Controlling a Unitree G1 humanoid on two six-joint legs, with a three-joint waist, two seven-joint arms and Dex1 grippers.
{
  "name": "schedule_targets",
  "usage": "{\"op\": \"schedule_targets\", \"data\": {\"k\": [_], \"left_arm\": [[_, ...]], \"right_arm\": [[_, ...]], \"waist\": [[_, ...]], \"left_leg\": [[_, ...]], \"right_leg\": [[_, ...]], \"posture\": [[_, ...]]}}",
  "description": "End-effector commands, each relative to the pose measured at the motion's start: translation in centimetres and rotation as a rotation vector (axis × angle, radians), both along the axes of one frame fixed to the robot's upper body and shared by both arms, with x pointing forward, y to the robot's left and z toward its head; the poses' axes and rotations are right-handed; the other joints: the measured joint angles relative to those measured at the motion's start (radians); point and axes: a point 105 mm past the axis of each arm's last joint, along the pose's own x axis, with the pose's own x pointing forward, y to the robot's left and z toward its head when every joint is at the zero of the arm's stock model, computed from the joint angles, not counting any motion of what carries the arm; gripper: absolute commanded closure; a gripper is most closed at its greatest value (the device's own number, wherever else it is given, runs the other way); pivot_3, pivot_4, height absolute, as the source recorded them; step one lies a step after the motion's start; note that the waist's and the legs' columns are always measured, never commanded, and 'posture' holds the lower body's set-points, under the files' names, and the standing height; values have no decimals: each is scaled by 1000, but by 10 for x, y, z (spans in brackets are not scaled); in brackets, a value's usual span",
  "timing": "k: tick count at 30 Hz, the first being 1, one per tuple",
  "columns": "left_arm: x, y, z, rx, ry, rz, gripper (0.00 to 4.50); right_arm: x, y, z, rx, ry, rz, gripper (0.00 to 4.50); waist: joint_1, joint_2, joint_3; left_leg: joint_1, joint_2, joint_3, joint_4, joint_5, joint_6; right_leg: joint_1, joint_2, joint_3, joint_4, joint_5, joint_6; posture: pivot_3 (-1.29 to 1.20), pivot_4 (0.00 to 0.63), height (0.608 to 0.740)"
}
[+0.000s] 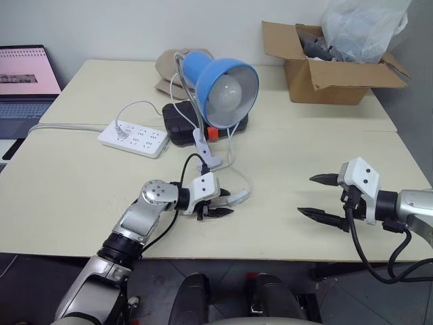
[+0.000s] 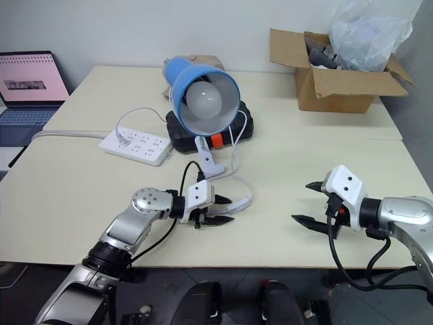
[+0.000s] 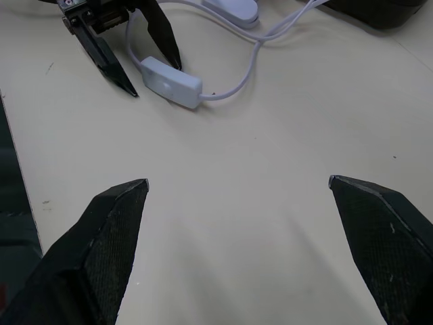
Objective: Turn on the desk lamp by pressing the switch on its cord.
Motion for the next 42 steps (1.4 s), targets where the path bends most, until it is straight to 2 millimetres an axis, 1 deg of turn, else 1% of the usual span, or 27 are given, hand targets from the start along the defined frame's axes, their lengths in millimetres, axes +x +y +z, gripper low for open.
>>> {"op": "schedule_targets", "data": {"k": [1, 2, 6, 8, 16, 22, 26, 28, 30, 31, 34, 37, 42], "left_arm": [[3, -2, 5, 3, -31, -7, 2774], [4, -2, 5, 4, -33, -4, 2873], [6, -1, 5, 7, -42, 4, 3789], [6, -2, 5, 5, -45, 7, 4074], [9, 1, 12, -2, -68, 6, 4122], [2, 9, 27, 61, -121, -108, 4124], [0, 12, 39, 87, -147, -171, 4124], [-5, 11, 50, 93, -161, -224, 4124], [-9, 11, 55, 101, -172, -263, 4124], [-10, 11, 56, 102, -175, -268, 4124], [-10, 10, 58, 98, -168, -269, 4124], [-12, 11, 57, 104, -158, -267, 4124], [-13, 12, 56, 114, -152, -266, 4124]], "right_arm": [[-1, 1, 10, -18, -54, 13, 0], [-1, 1, 10, -19, -53, 14, 0], [-1, 1, 10, -23, -54, 16, 0], [-1, 2, 9, -26, -54, 19, 0], [-1, 4, 11, -20, -58, 27, 0], [-3, 16, 14, -18, -51, 109, 0], [-6, 32, 18, 1, -38, 186, 0], [-7, 49, 23, 20, -31, 255, 0], [-3, 67, 29, 46, -27, 310, 0], [-1, 72, 31, 54, -24, 322, 0], [7, 86, 28, 32, -17, 347, 0], [16, 108, 19, 5, 32, 386, 0], [22, 128, 16, -9, 70, 434, 0]], "waist": [[0, 0, 0], [0, 0, 0], [0, 0, 0], [0, 0, 0], [0, 0, 0], [-4, 0, 0], [-4, 0, 0], [-5, 0, 0], [-9, 0, 0], [-10, 0, 0], [-7, 0, 0], [-7, 0, 0], [-5, 0, 0]], "left_leg": [[0, 0, 0, 0, 0, 0], [0, 0, 0, 0, 0, 0], [0, 0, 0, 0, 0, 0], [0, 0, 0, 0, 0, 0], [0, 0, 0, 0, 0, 0], [0, 0, 0, 0, 0, 0], [0, 0, 0, 0, 0, 0], [0, 0, 0, 0, 0, 0], [0, 1, 0, 0, 0, 0], [0, 1, 0, 0, 0, 0], [0, 1, 0, 0, 0, 0], [-1, 1, 0, 0, 0, 0], [-1, 1, 0, 0, 0, 0]], "right_leg": [[0, 0, 0, 0, 0, 0], [0, 0, 0, 0, 0, 0], [0, 0, 0, 0, 0, 0], [0, 0, 0, 0, 0, 0], [0, 0, 0, 0, 0, 0], [0, 1, 0, 0, 0, 0], [0, 0, 0, 0, 0, 0], [0, 0, 0, 0, 0, 0], [-1, 1, 0, 0, 0, 0], [-1, 1, 0, 0, 0, 0], [-1, 1, 0, 0, 0, 0], [-1, 1, 0, 0, 0, 0], [-2, 1, 0, 0, 0, 0]], "posture": [[0, 150, 740], [0, 150, 740], [0, 150, 740], [0, 150, 740], [0, 150, 740], [0, 150, 740], [0, 150, 740], [0, 150, 740], [0, 150, 740], [0, 150, 740], [0, 150, 740], [0, 150, 740], [0, 150, 740]]}}
